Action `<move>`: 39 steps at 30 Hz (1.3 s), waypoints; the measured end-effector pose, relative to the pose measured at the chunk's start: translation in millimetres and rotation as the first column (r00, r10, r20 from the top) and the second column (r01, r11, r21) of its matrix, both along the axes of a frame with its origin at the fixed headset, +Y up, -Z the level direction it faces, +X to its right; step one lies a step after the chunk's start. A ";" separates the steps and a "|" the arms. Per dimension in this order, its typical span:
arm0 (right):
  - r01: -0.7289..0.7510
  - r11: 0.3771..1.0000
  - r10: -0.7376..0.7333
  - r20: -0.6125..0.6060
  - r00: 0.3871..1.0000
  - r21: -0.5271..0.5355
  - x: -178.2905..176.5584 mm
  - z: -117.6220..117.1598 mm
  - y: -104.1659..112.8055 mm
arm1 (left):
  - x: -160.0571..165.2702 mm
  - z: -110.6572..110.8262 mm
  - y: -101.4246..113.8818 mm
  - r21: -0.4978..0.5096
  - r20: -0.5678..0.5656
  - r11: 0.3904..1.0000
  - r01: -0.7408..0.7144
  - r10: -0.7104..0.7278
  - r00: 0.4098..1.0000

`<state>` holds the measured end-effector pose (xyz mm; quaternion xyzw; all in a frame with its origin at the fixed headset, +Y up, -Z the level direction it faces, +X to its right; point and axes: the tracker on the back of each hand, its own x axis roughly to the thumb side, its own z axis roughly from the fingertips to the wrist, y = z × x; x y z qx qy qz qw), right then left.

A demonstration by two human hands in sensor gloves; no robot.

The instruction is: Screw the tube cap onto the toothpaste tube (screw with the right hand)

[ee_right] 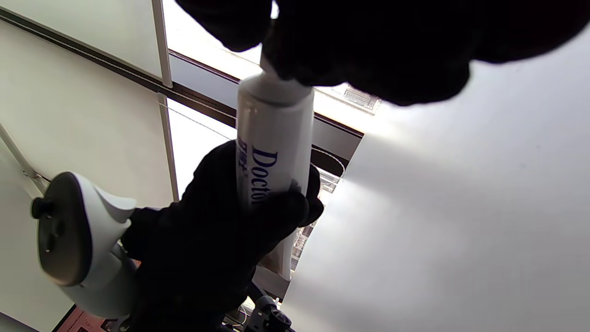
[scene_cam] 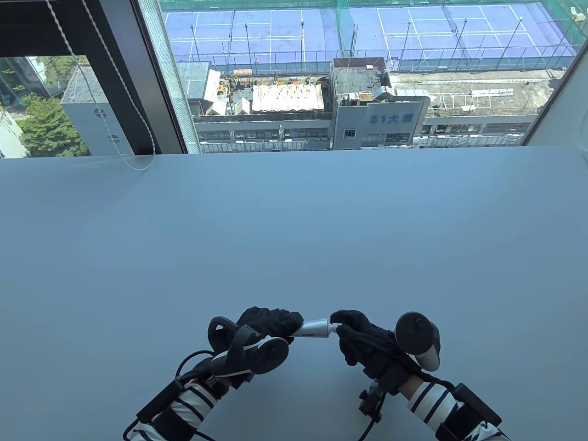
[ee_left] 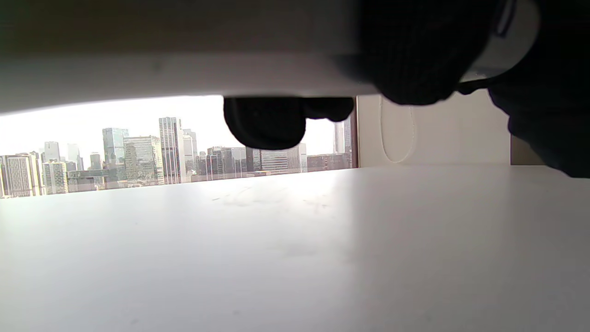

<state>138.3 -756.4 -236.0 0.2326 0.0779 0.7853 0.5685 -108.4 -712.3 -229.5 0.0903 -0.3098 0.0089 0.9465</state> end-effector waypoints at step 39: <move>-0.122 0.991 0.128 0.121 0.984 -0.052 2.9 4.1 -5.8 | -1.1 -1.1 -2.9 -0.024 -0.010 1.000 -0.002 0.002 1.000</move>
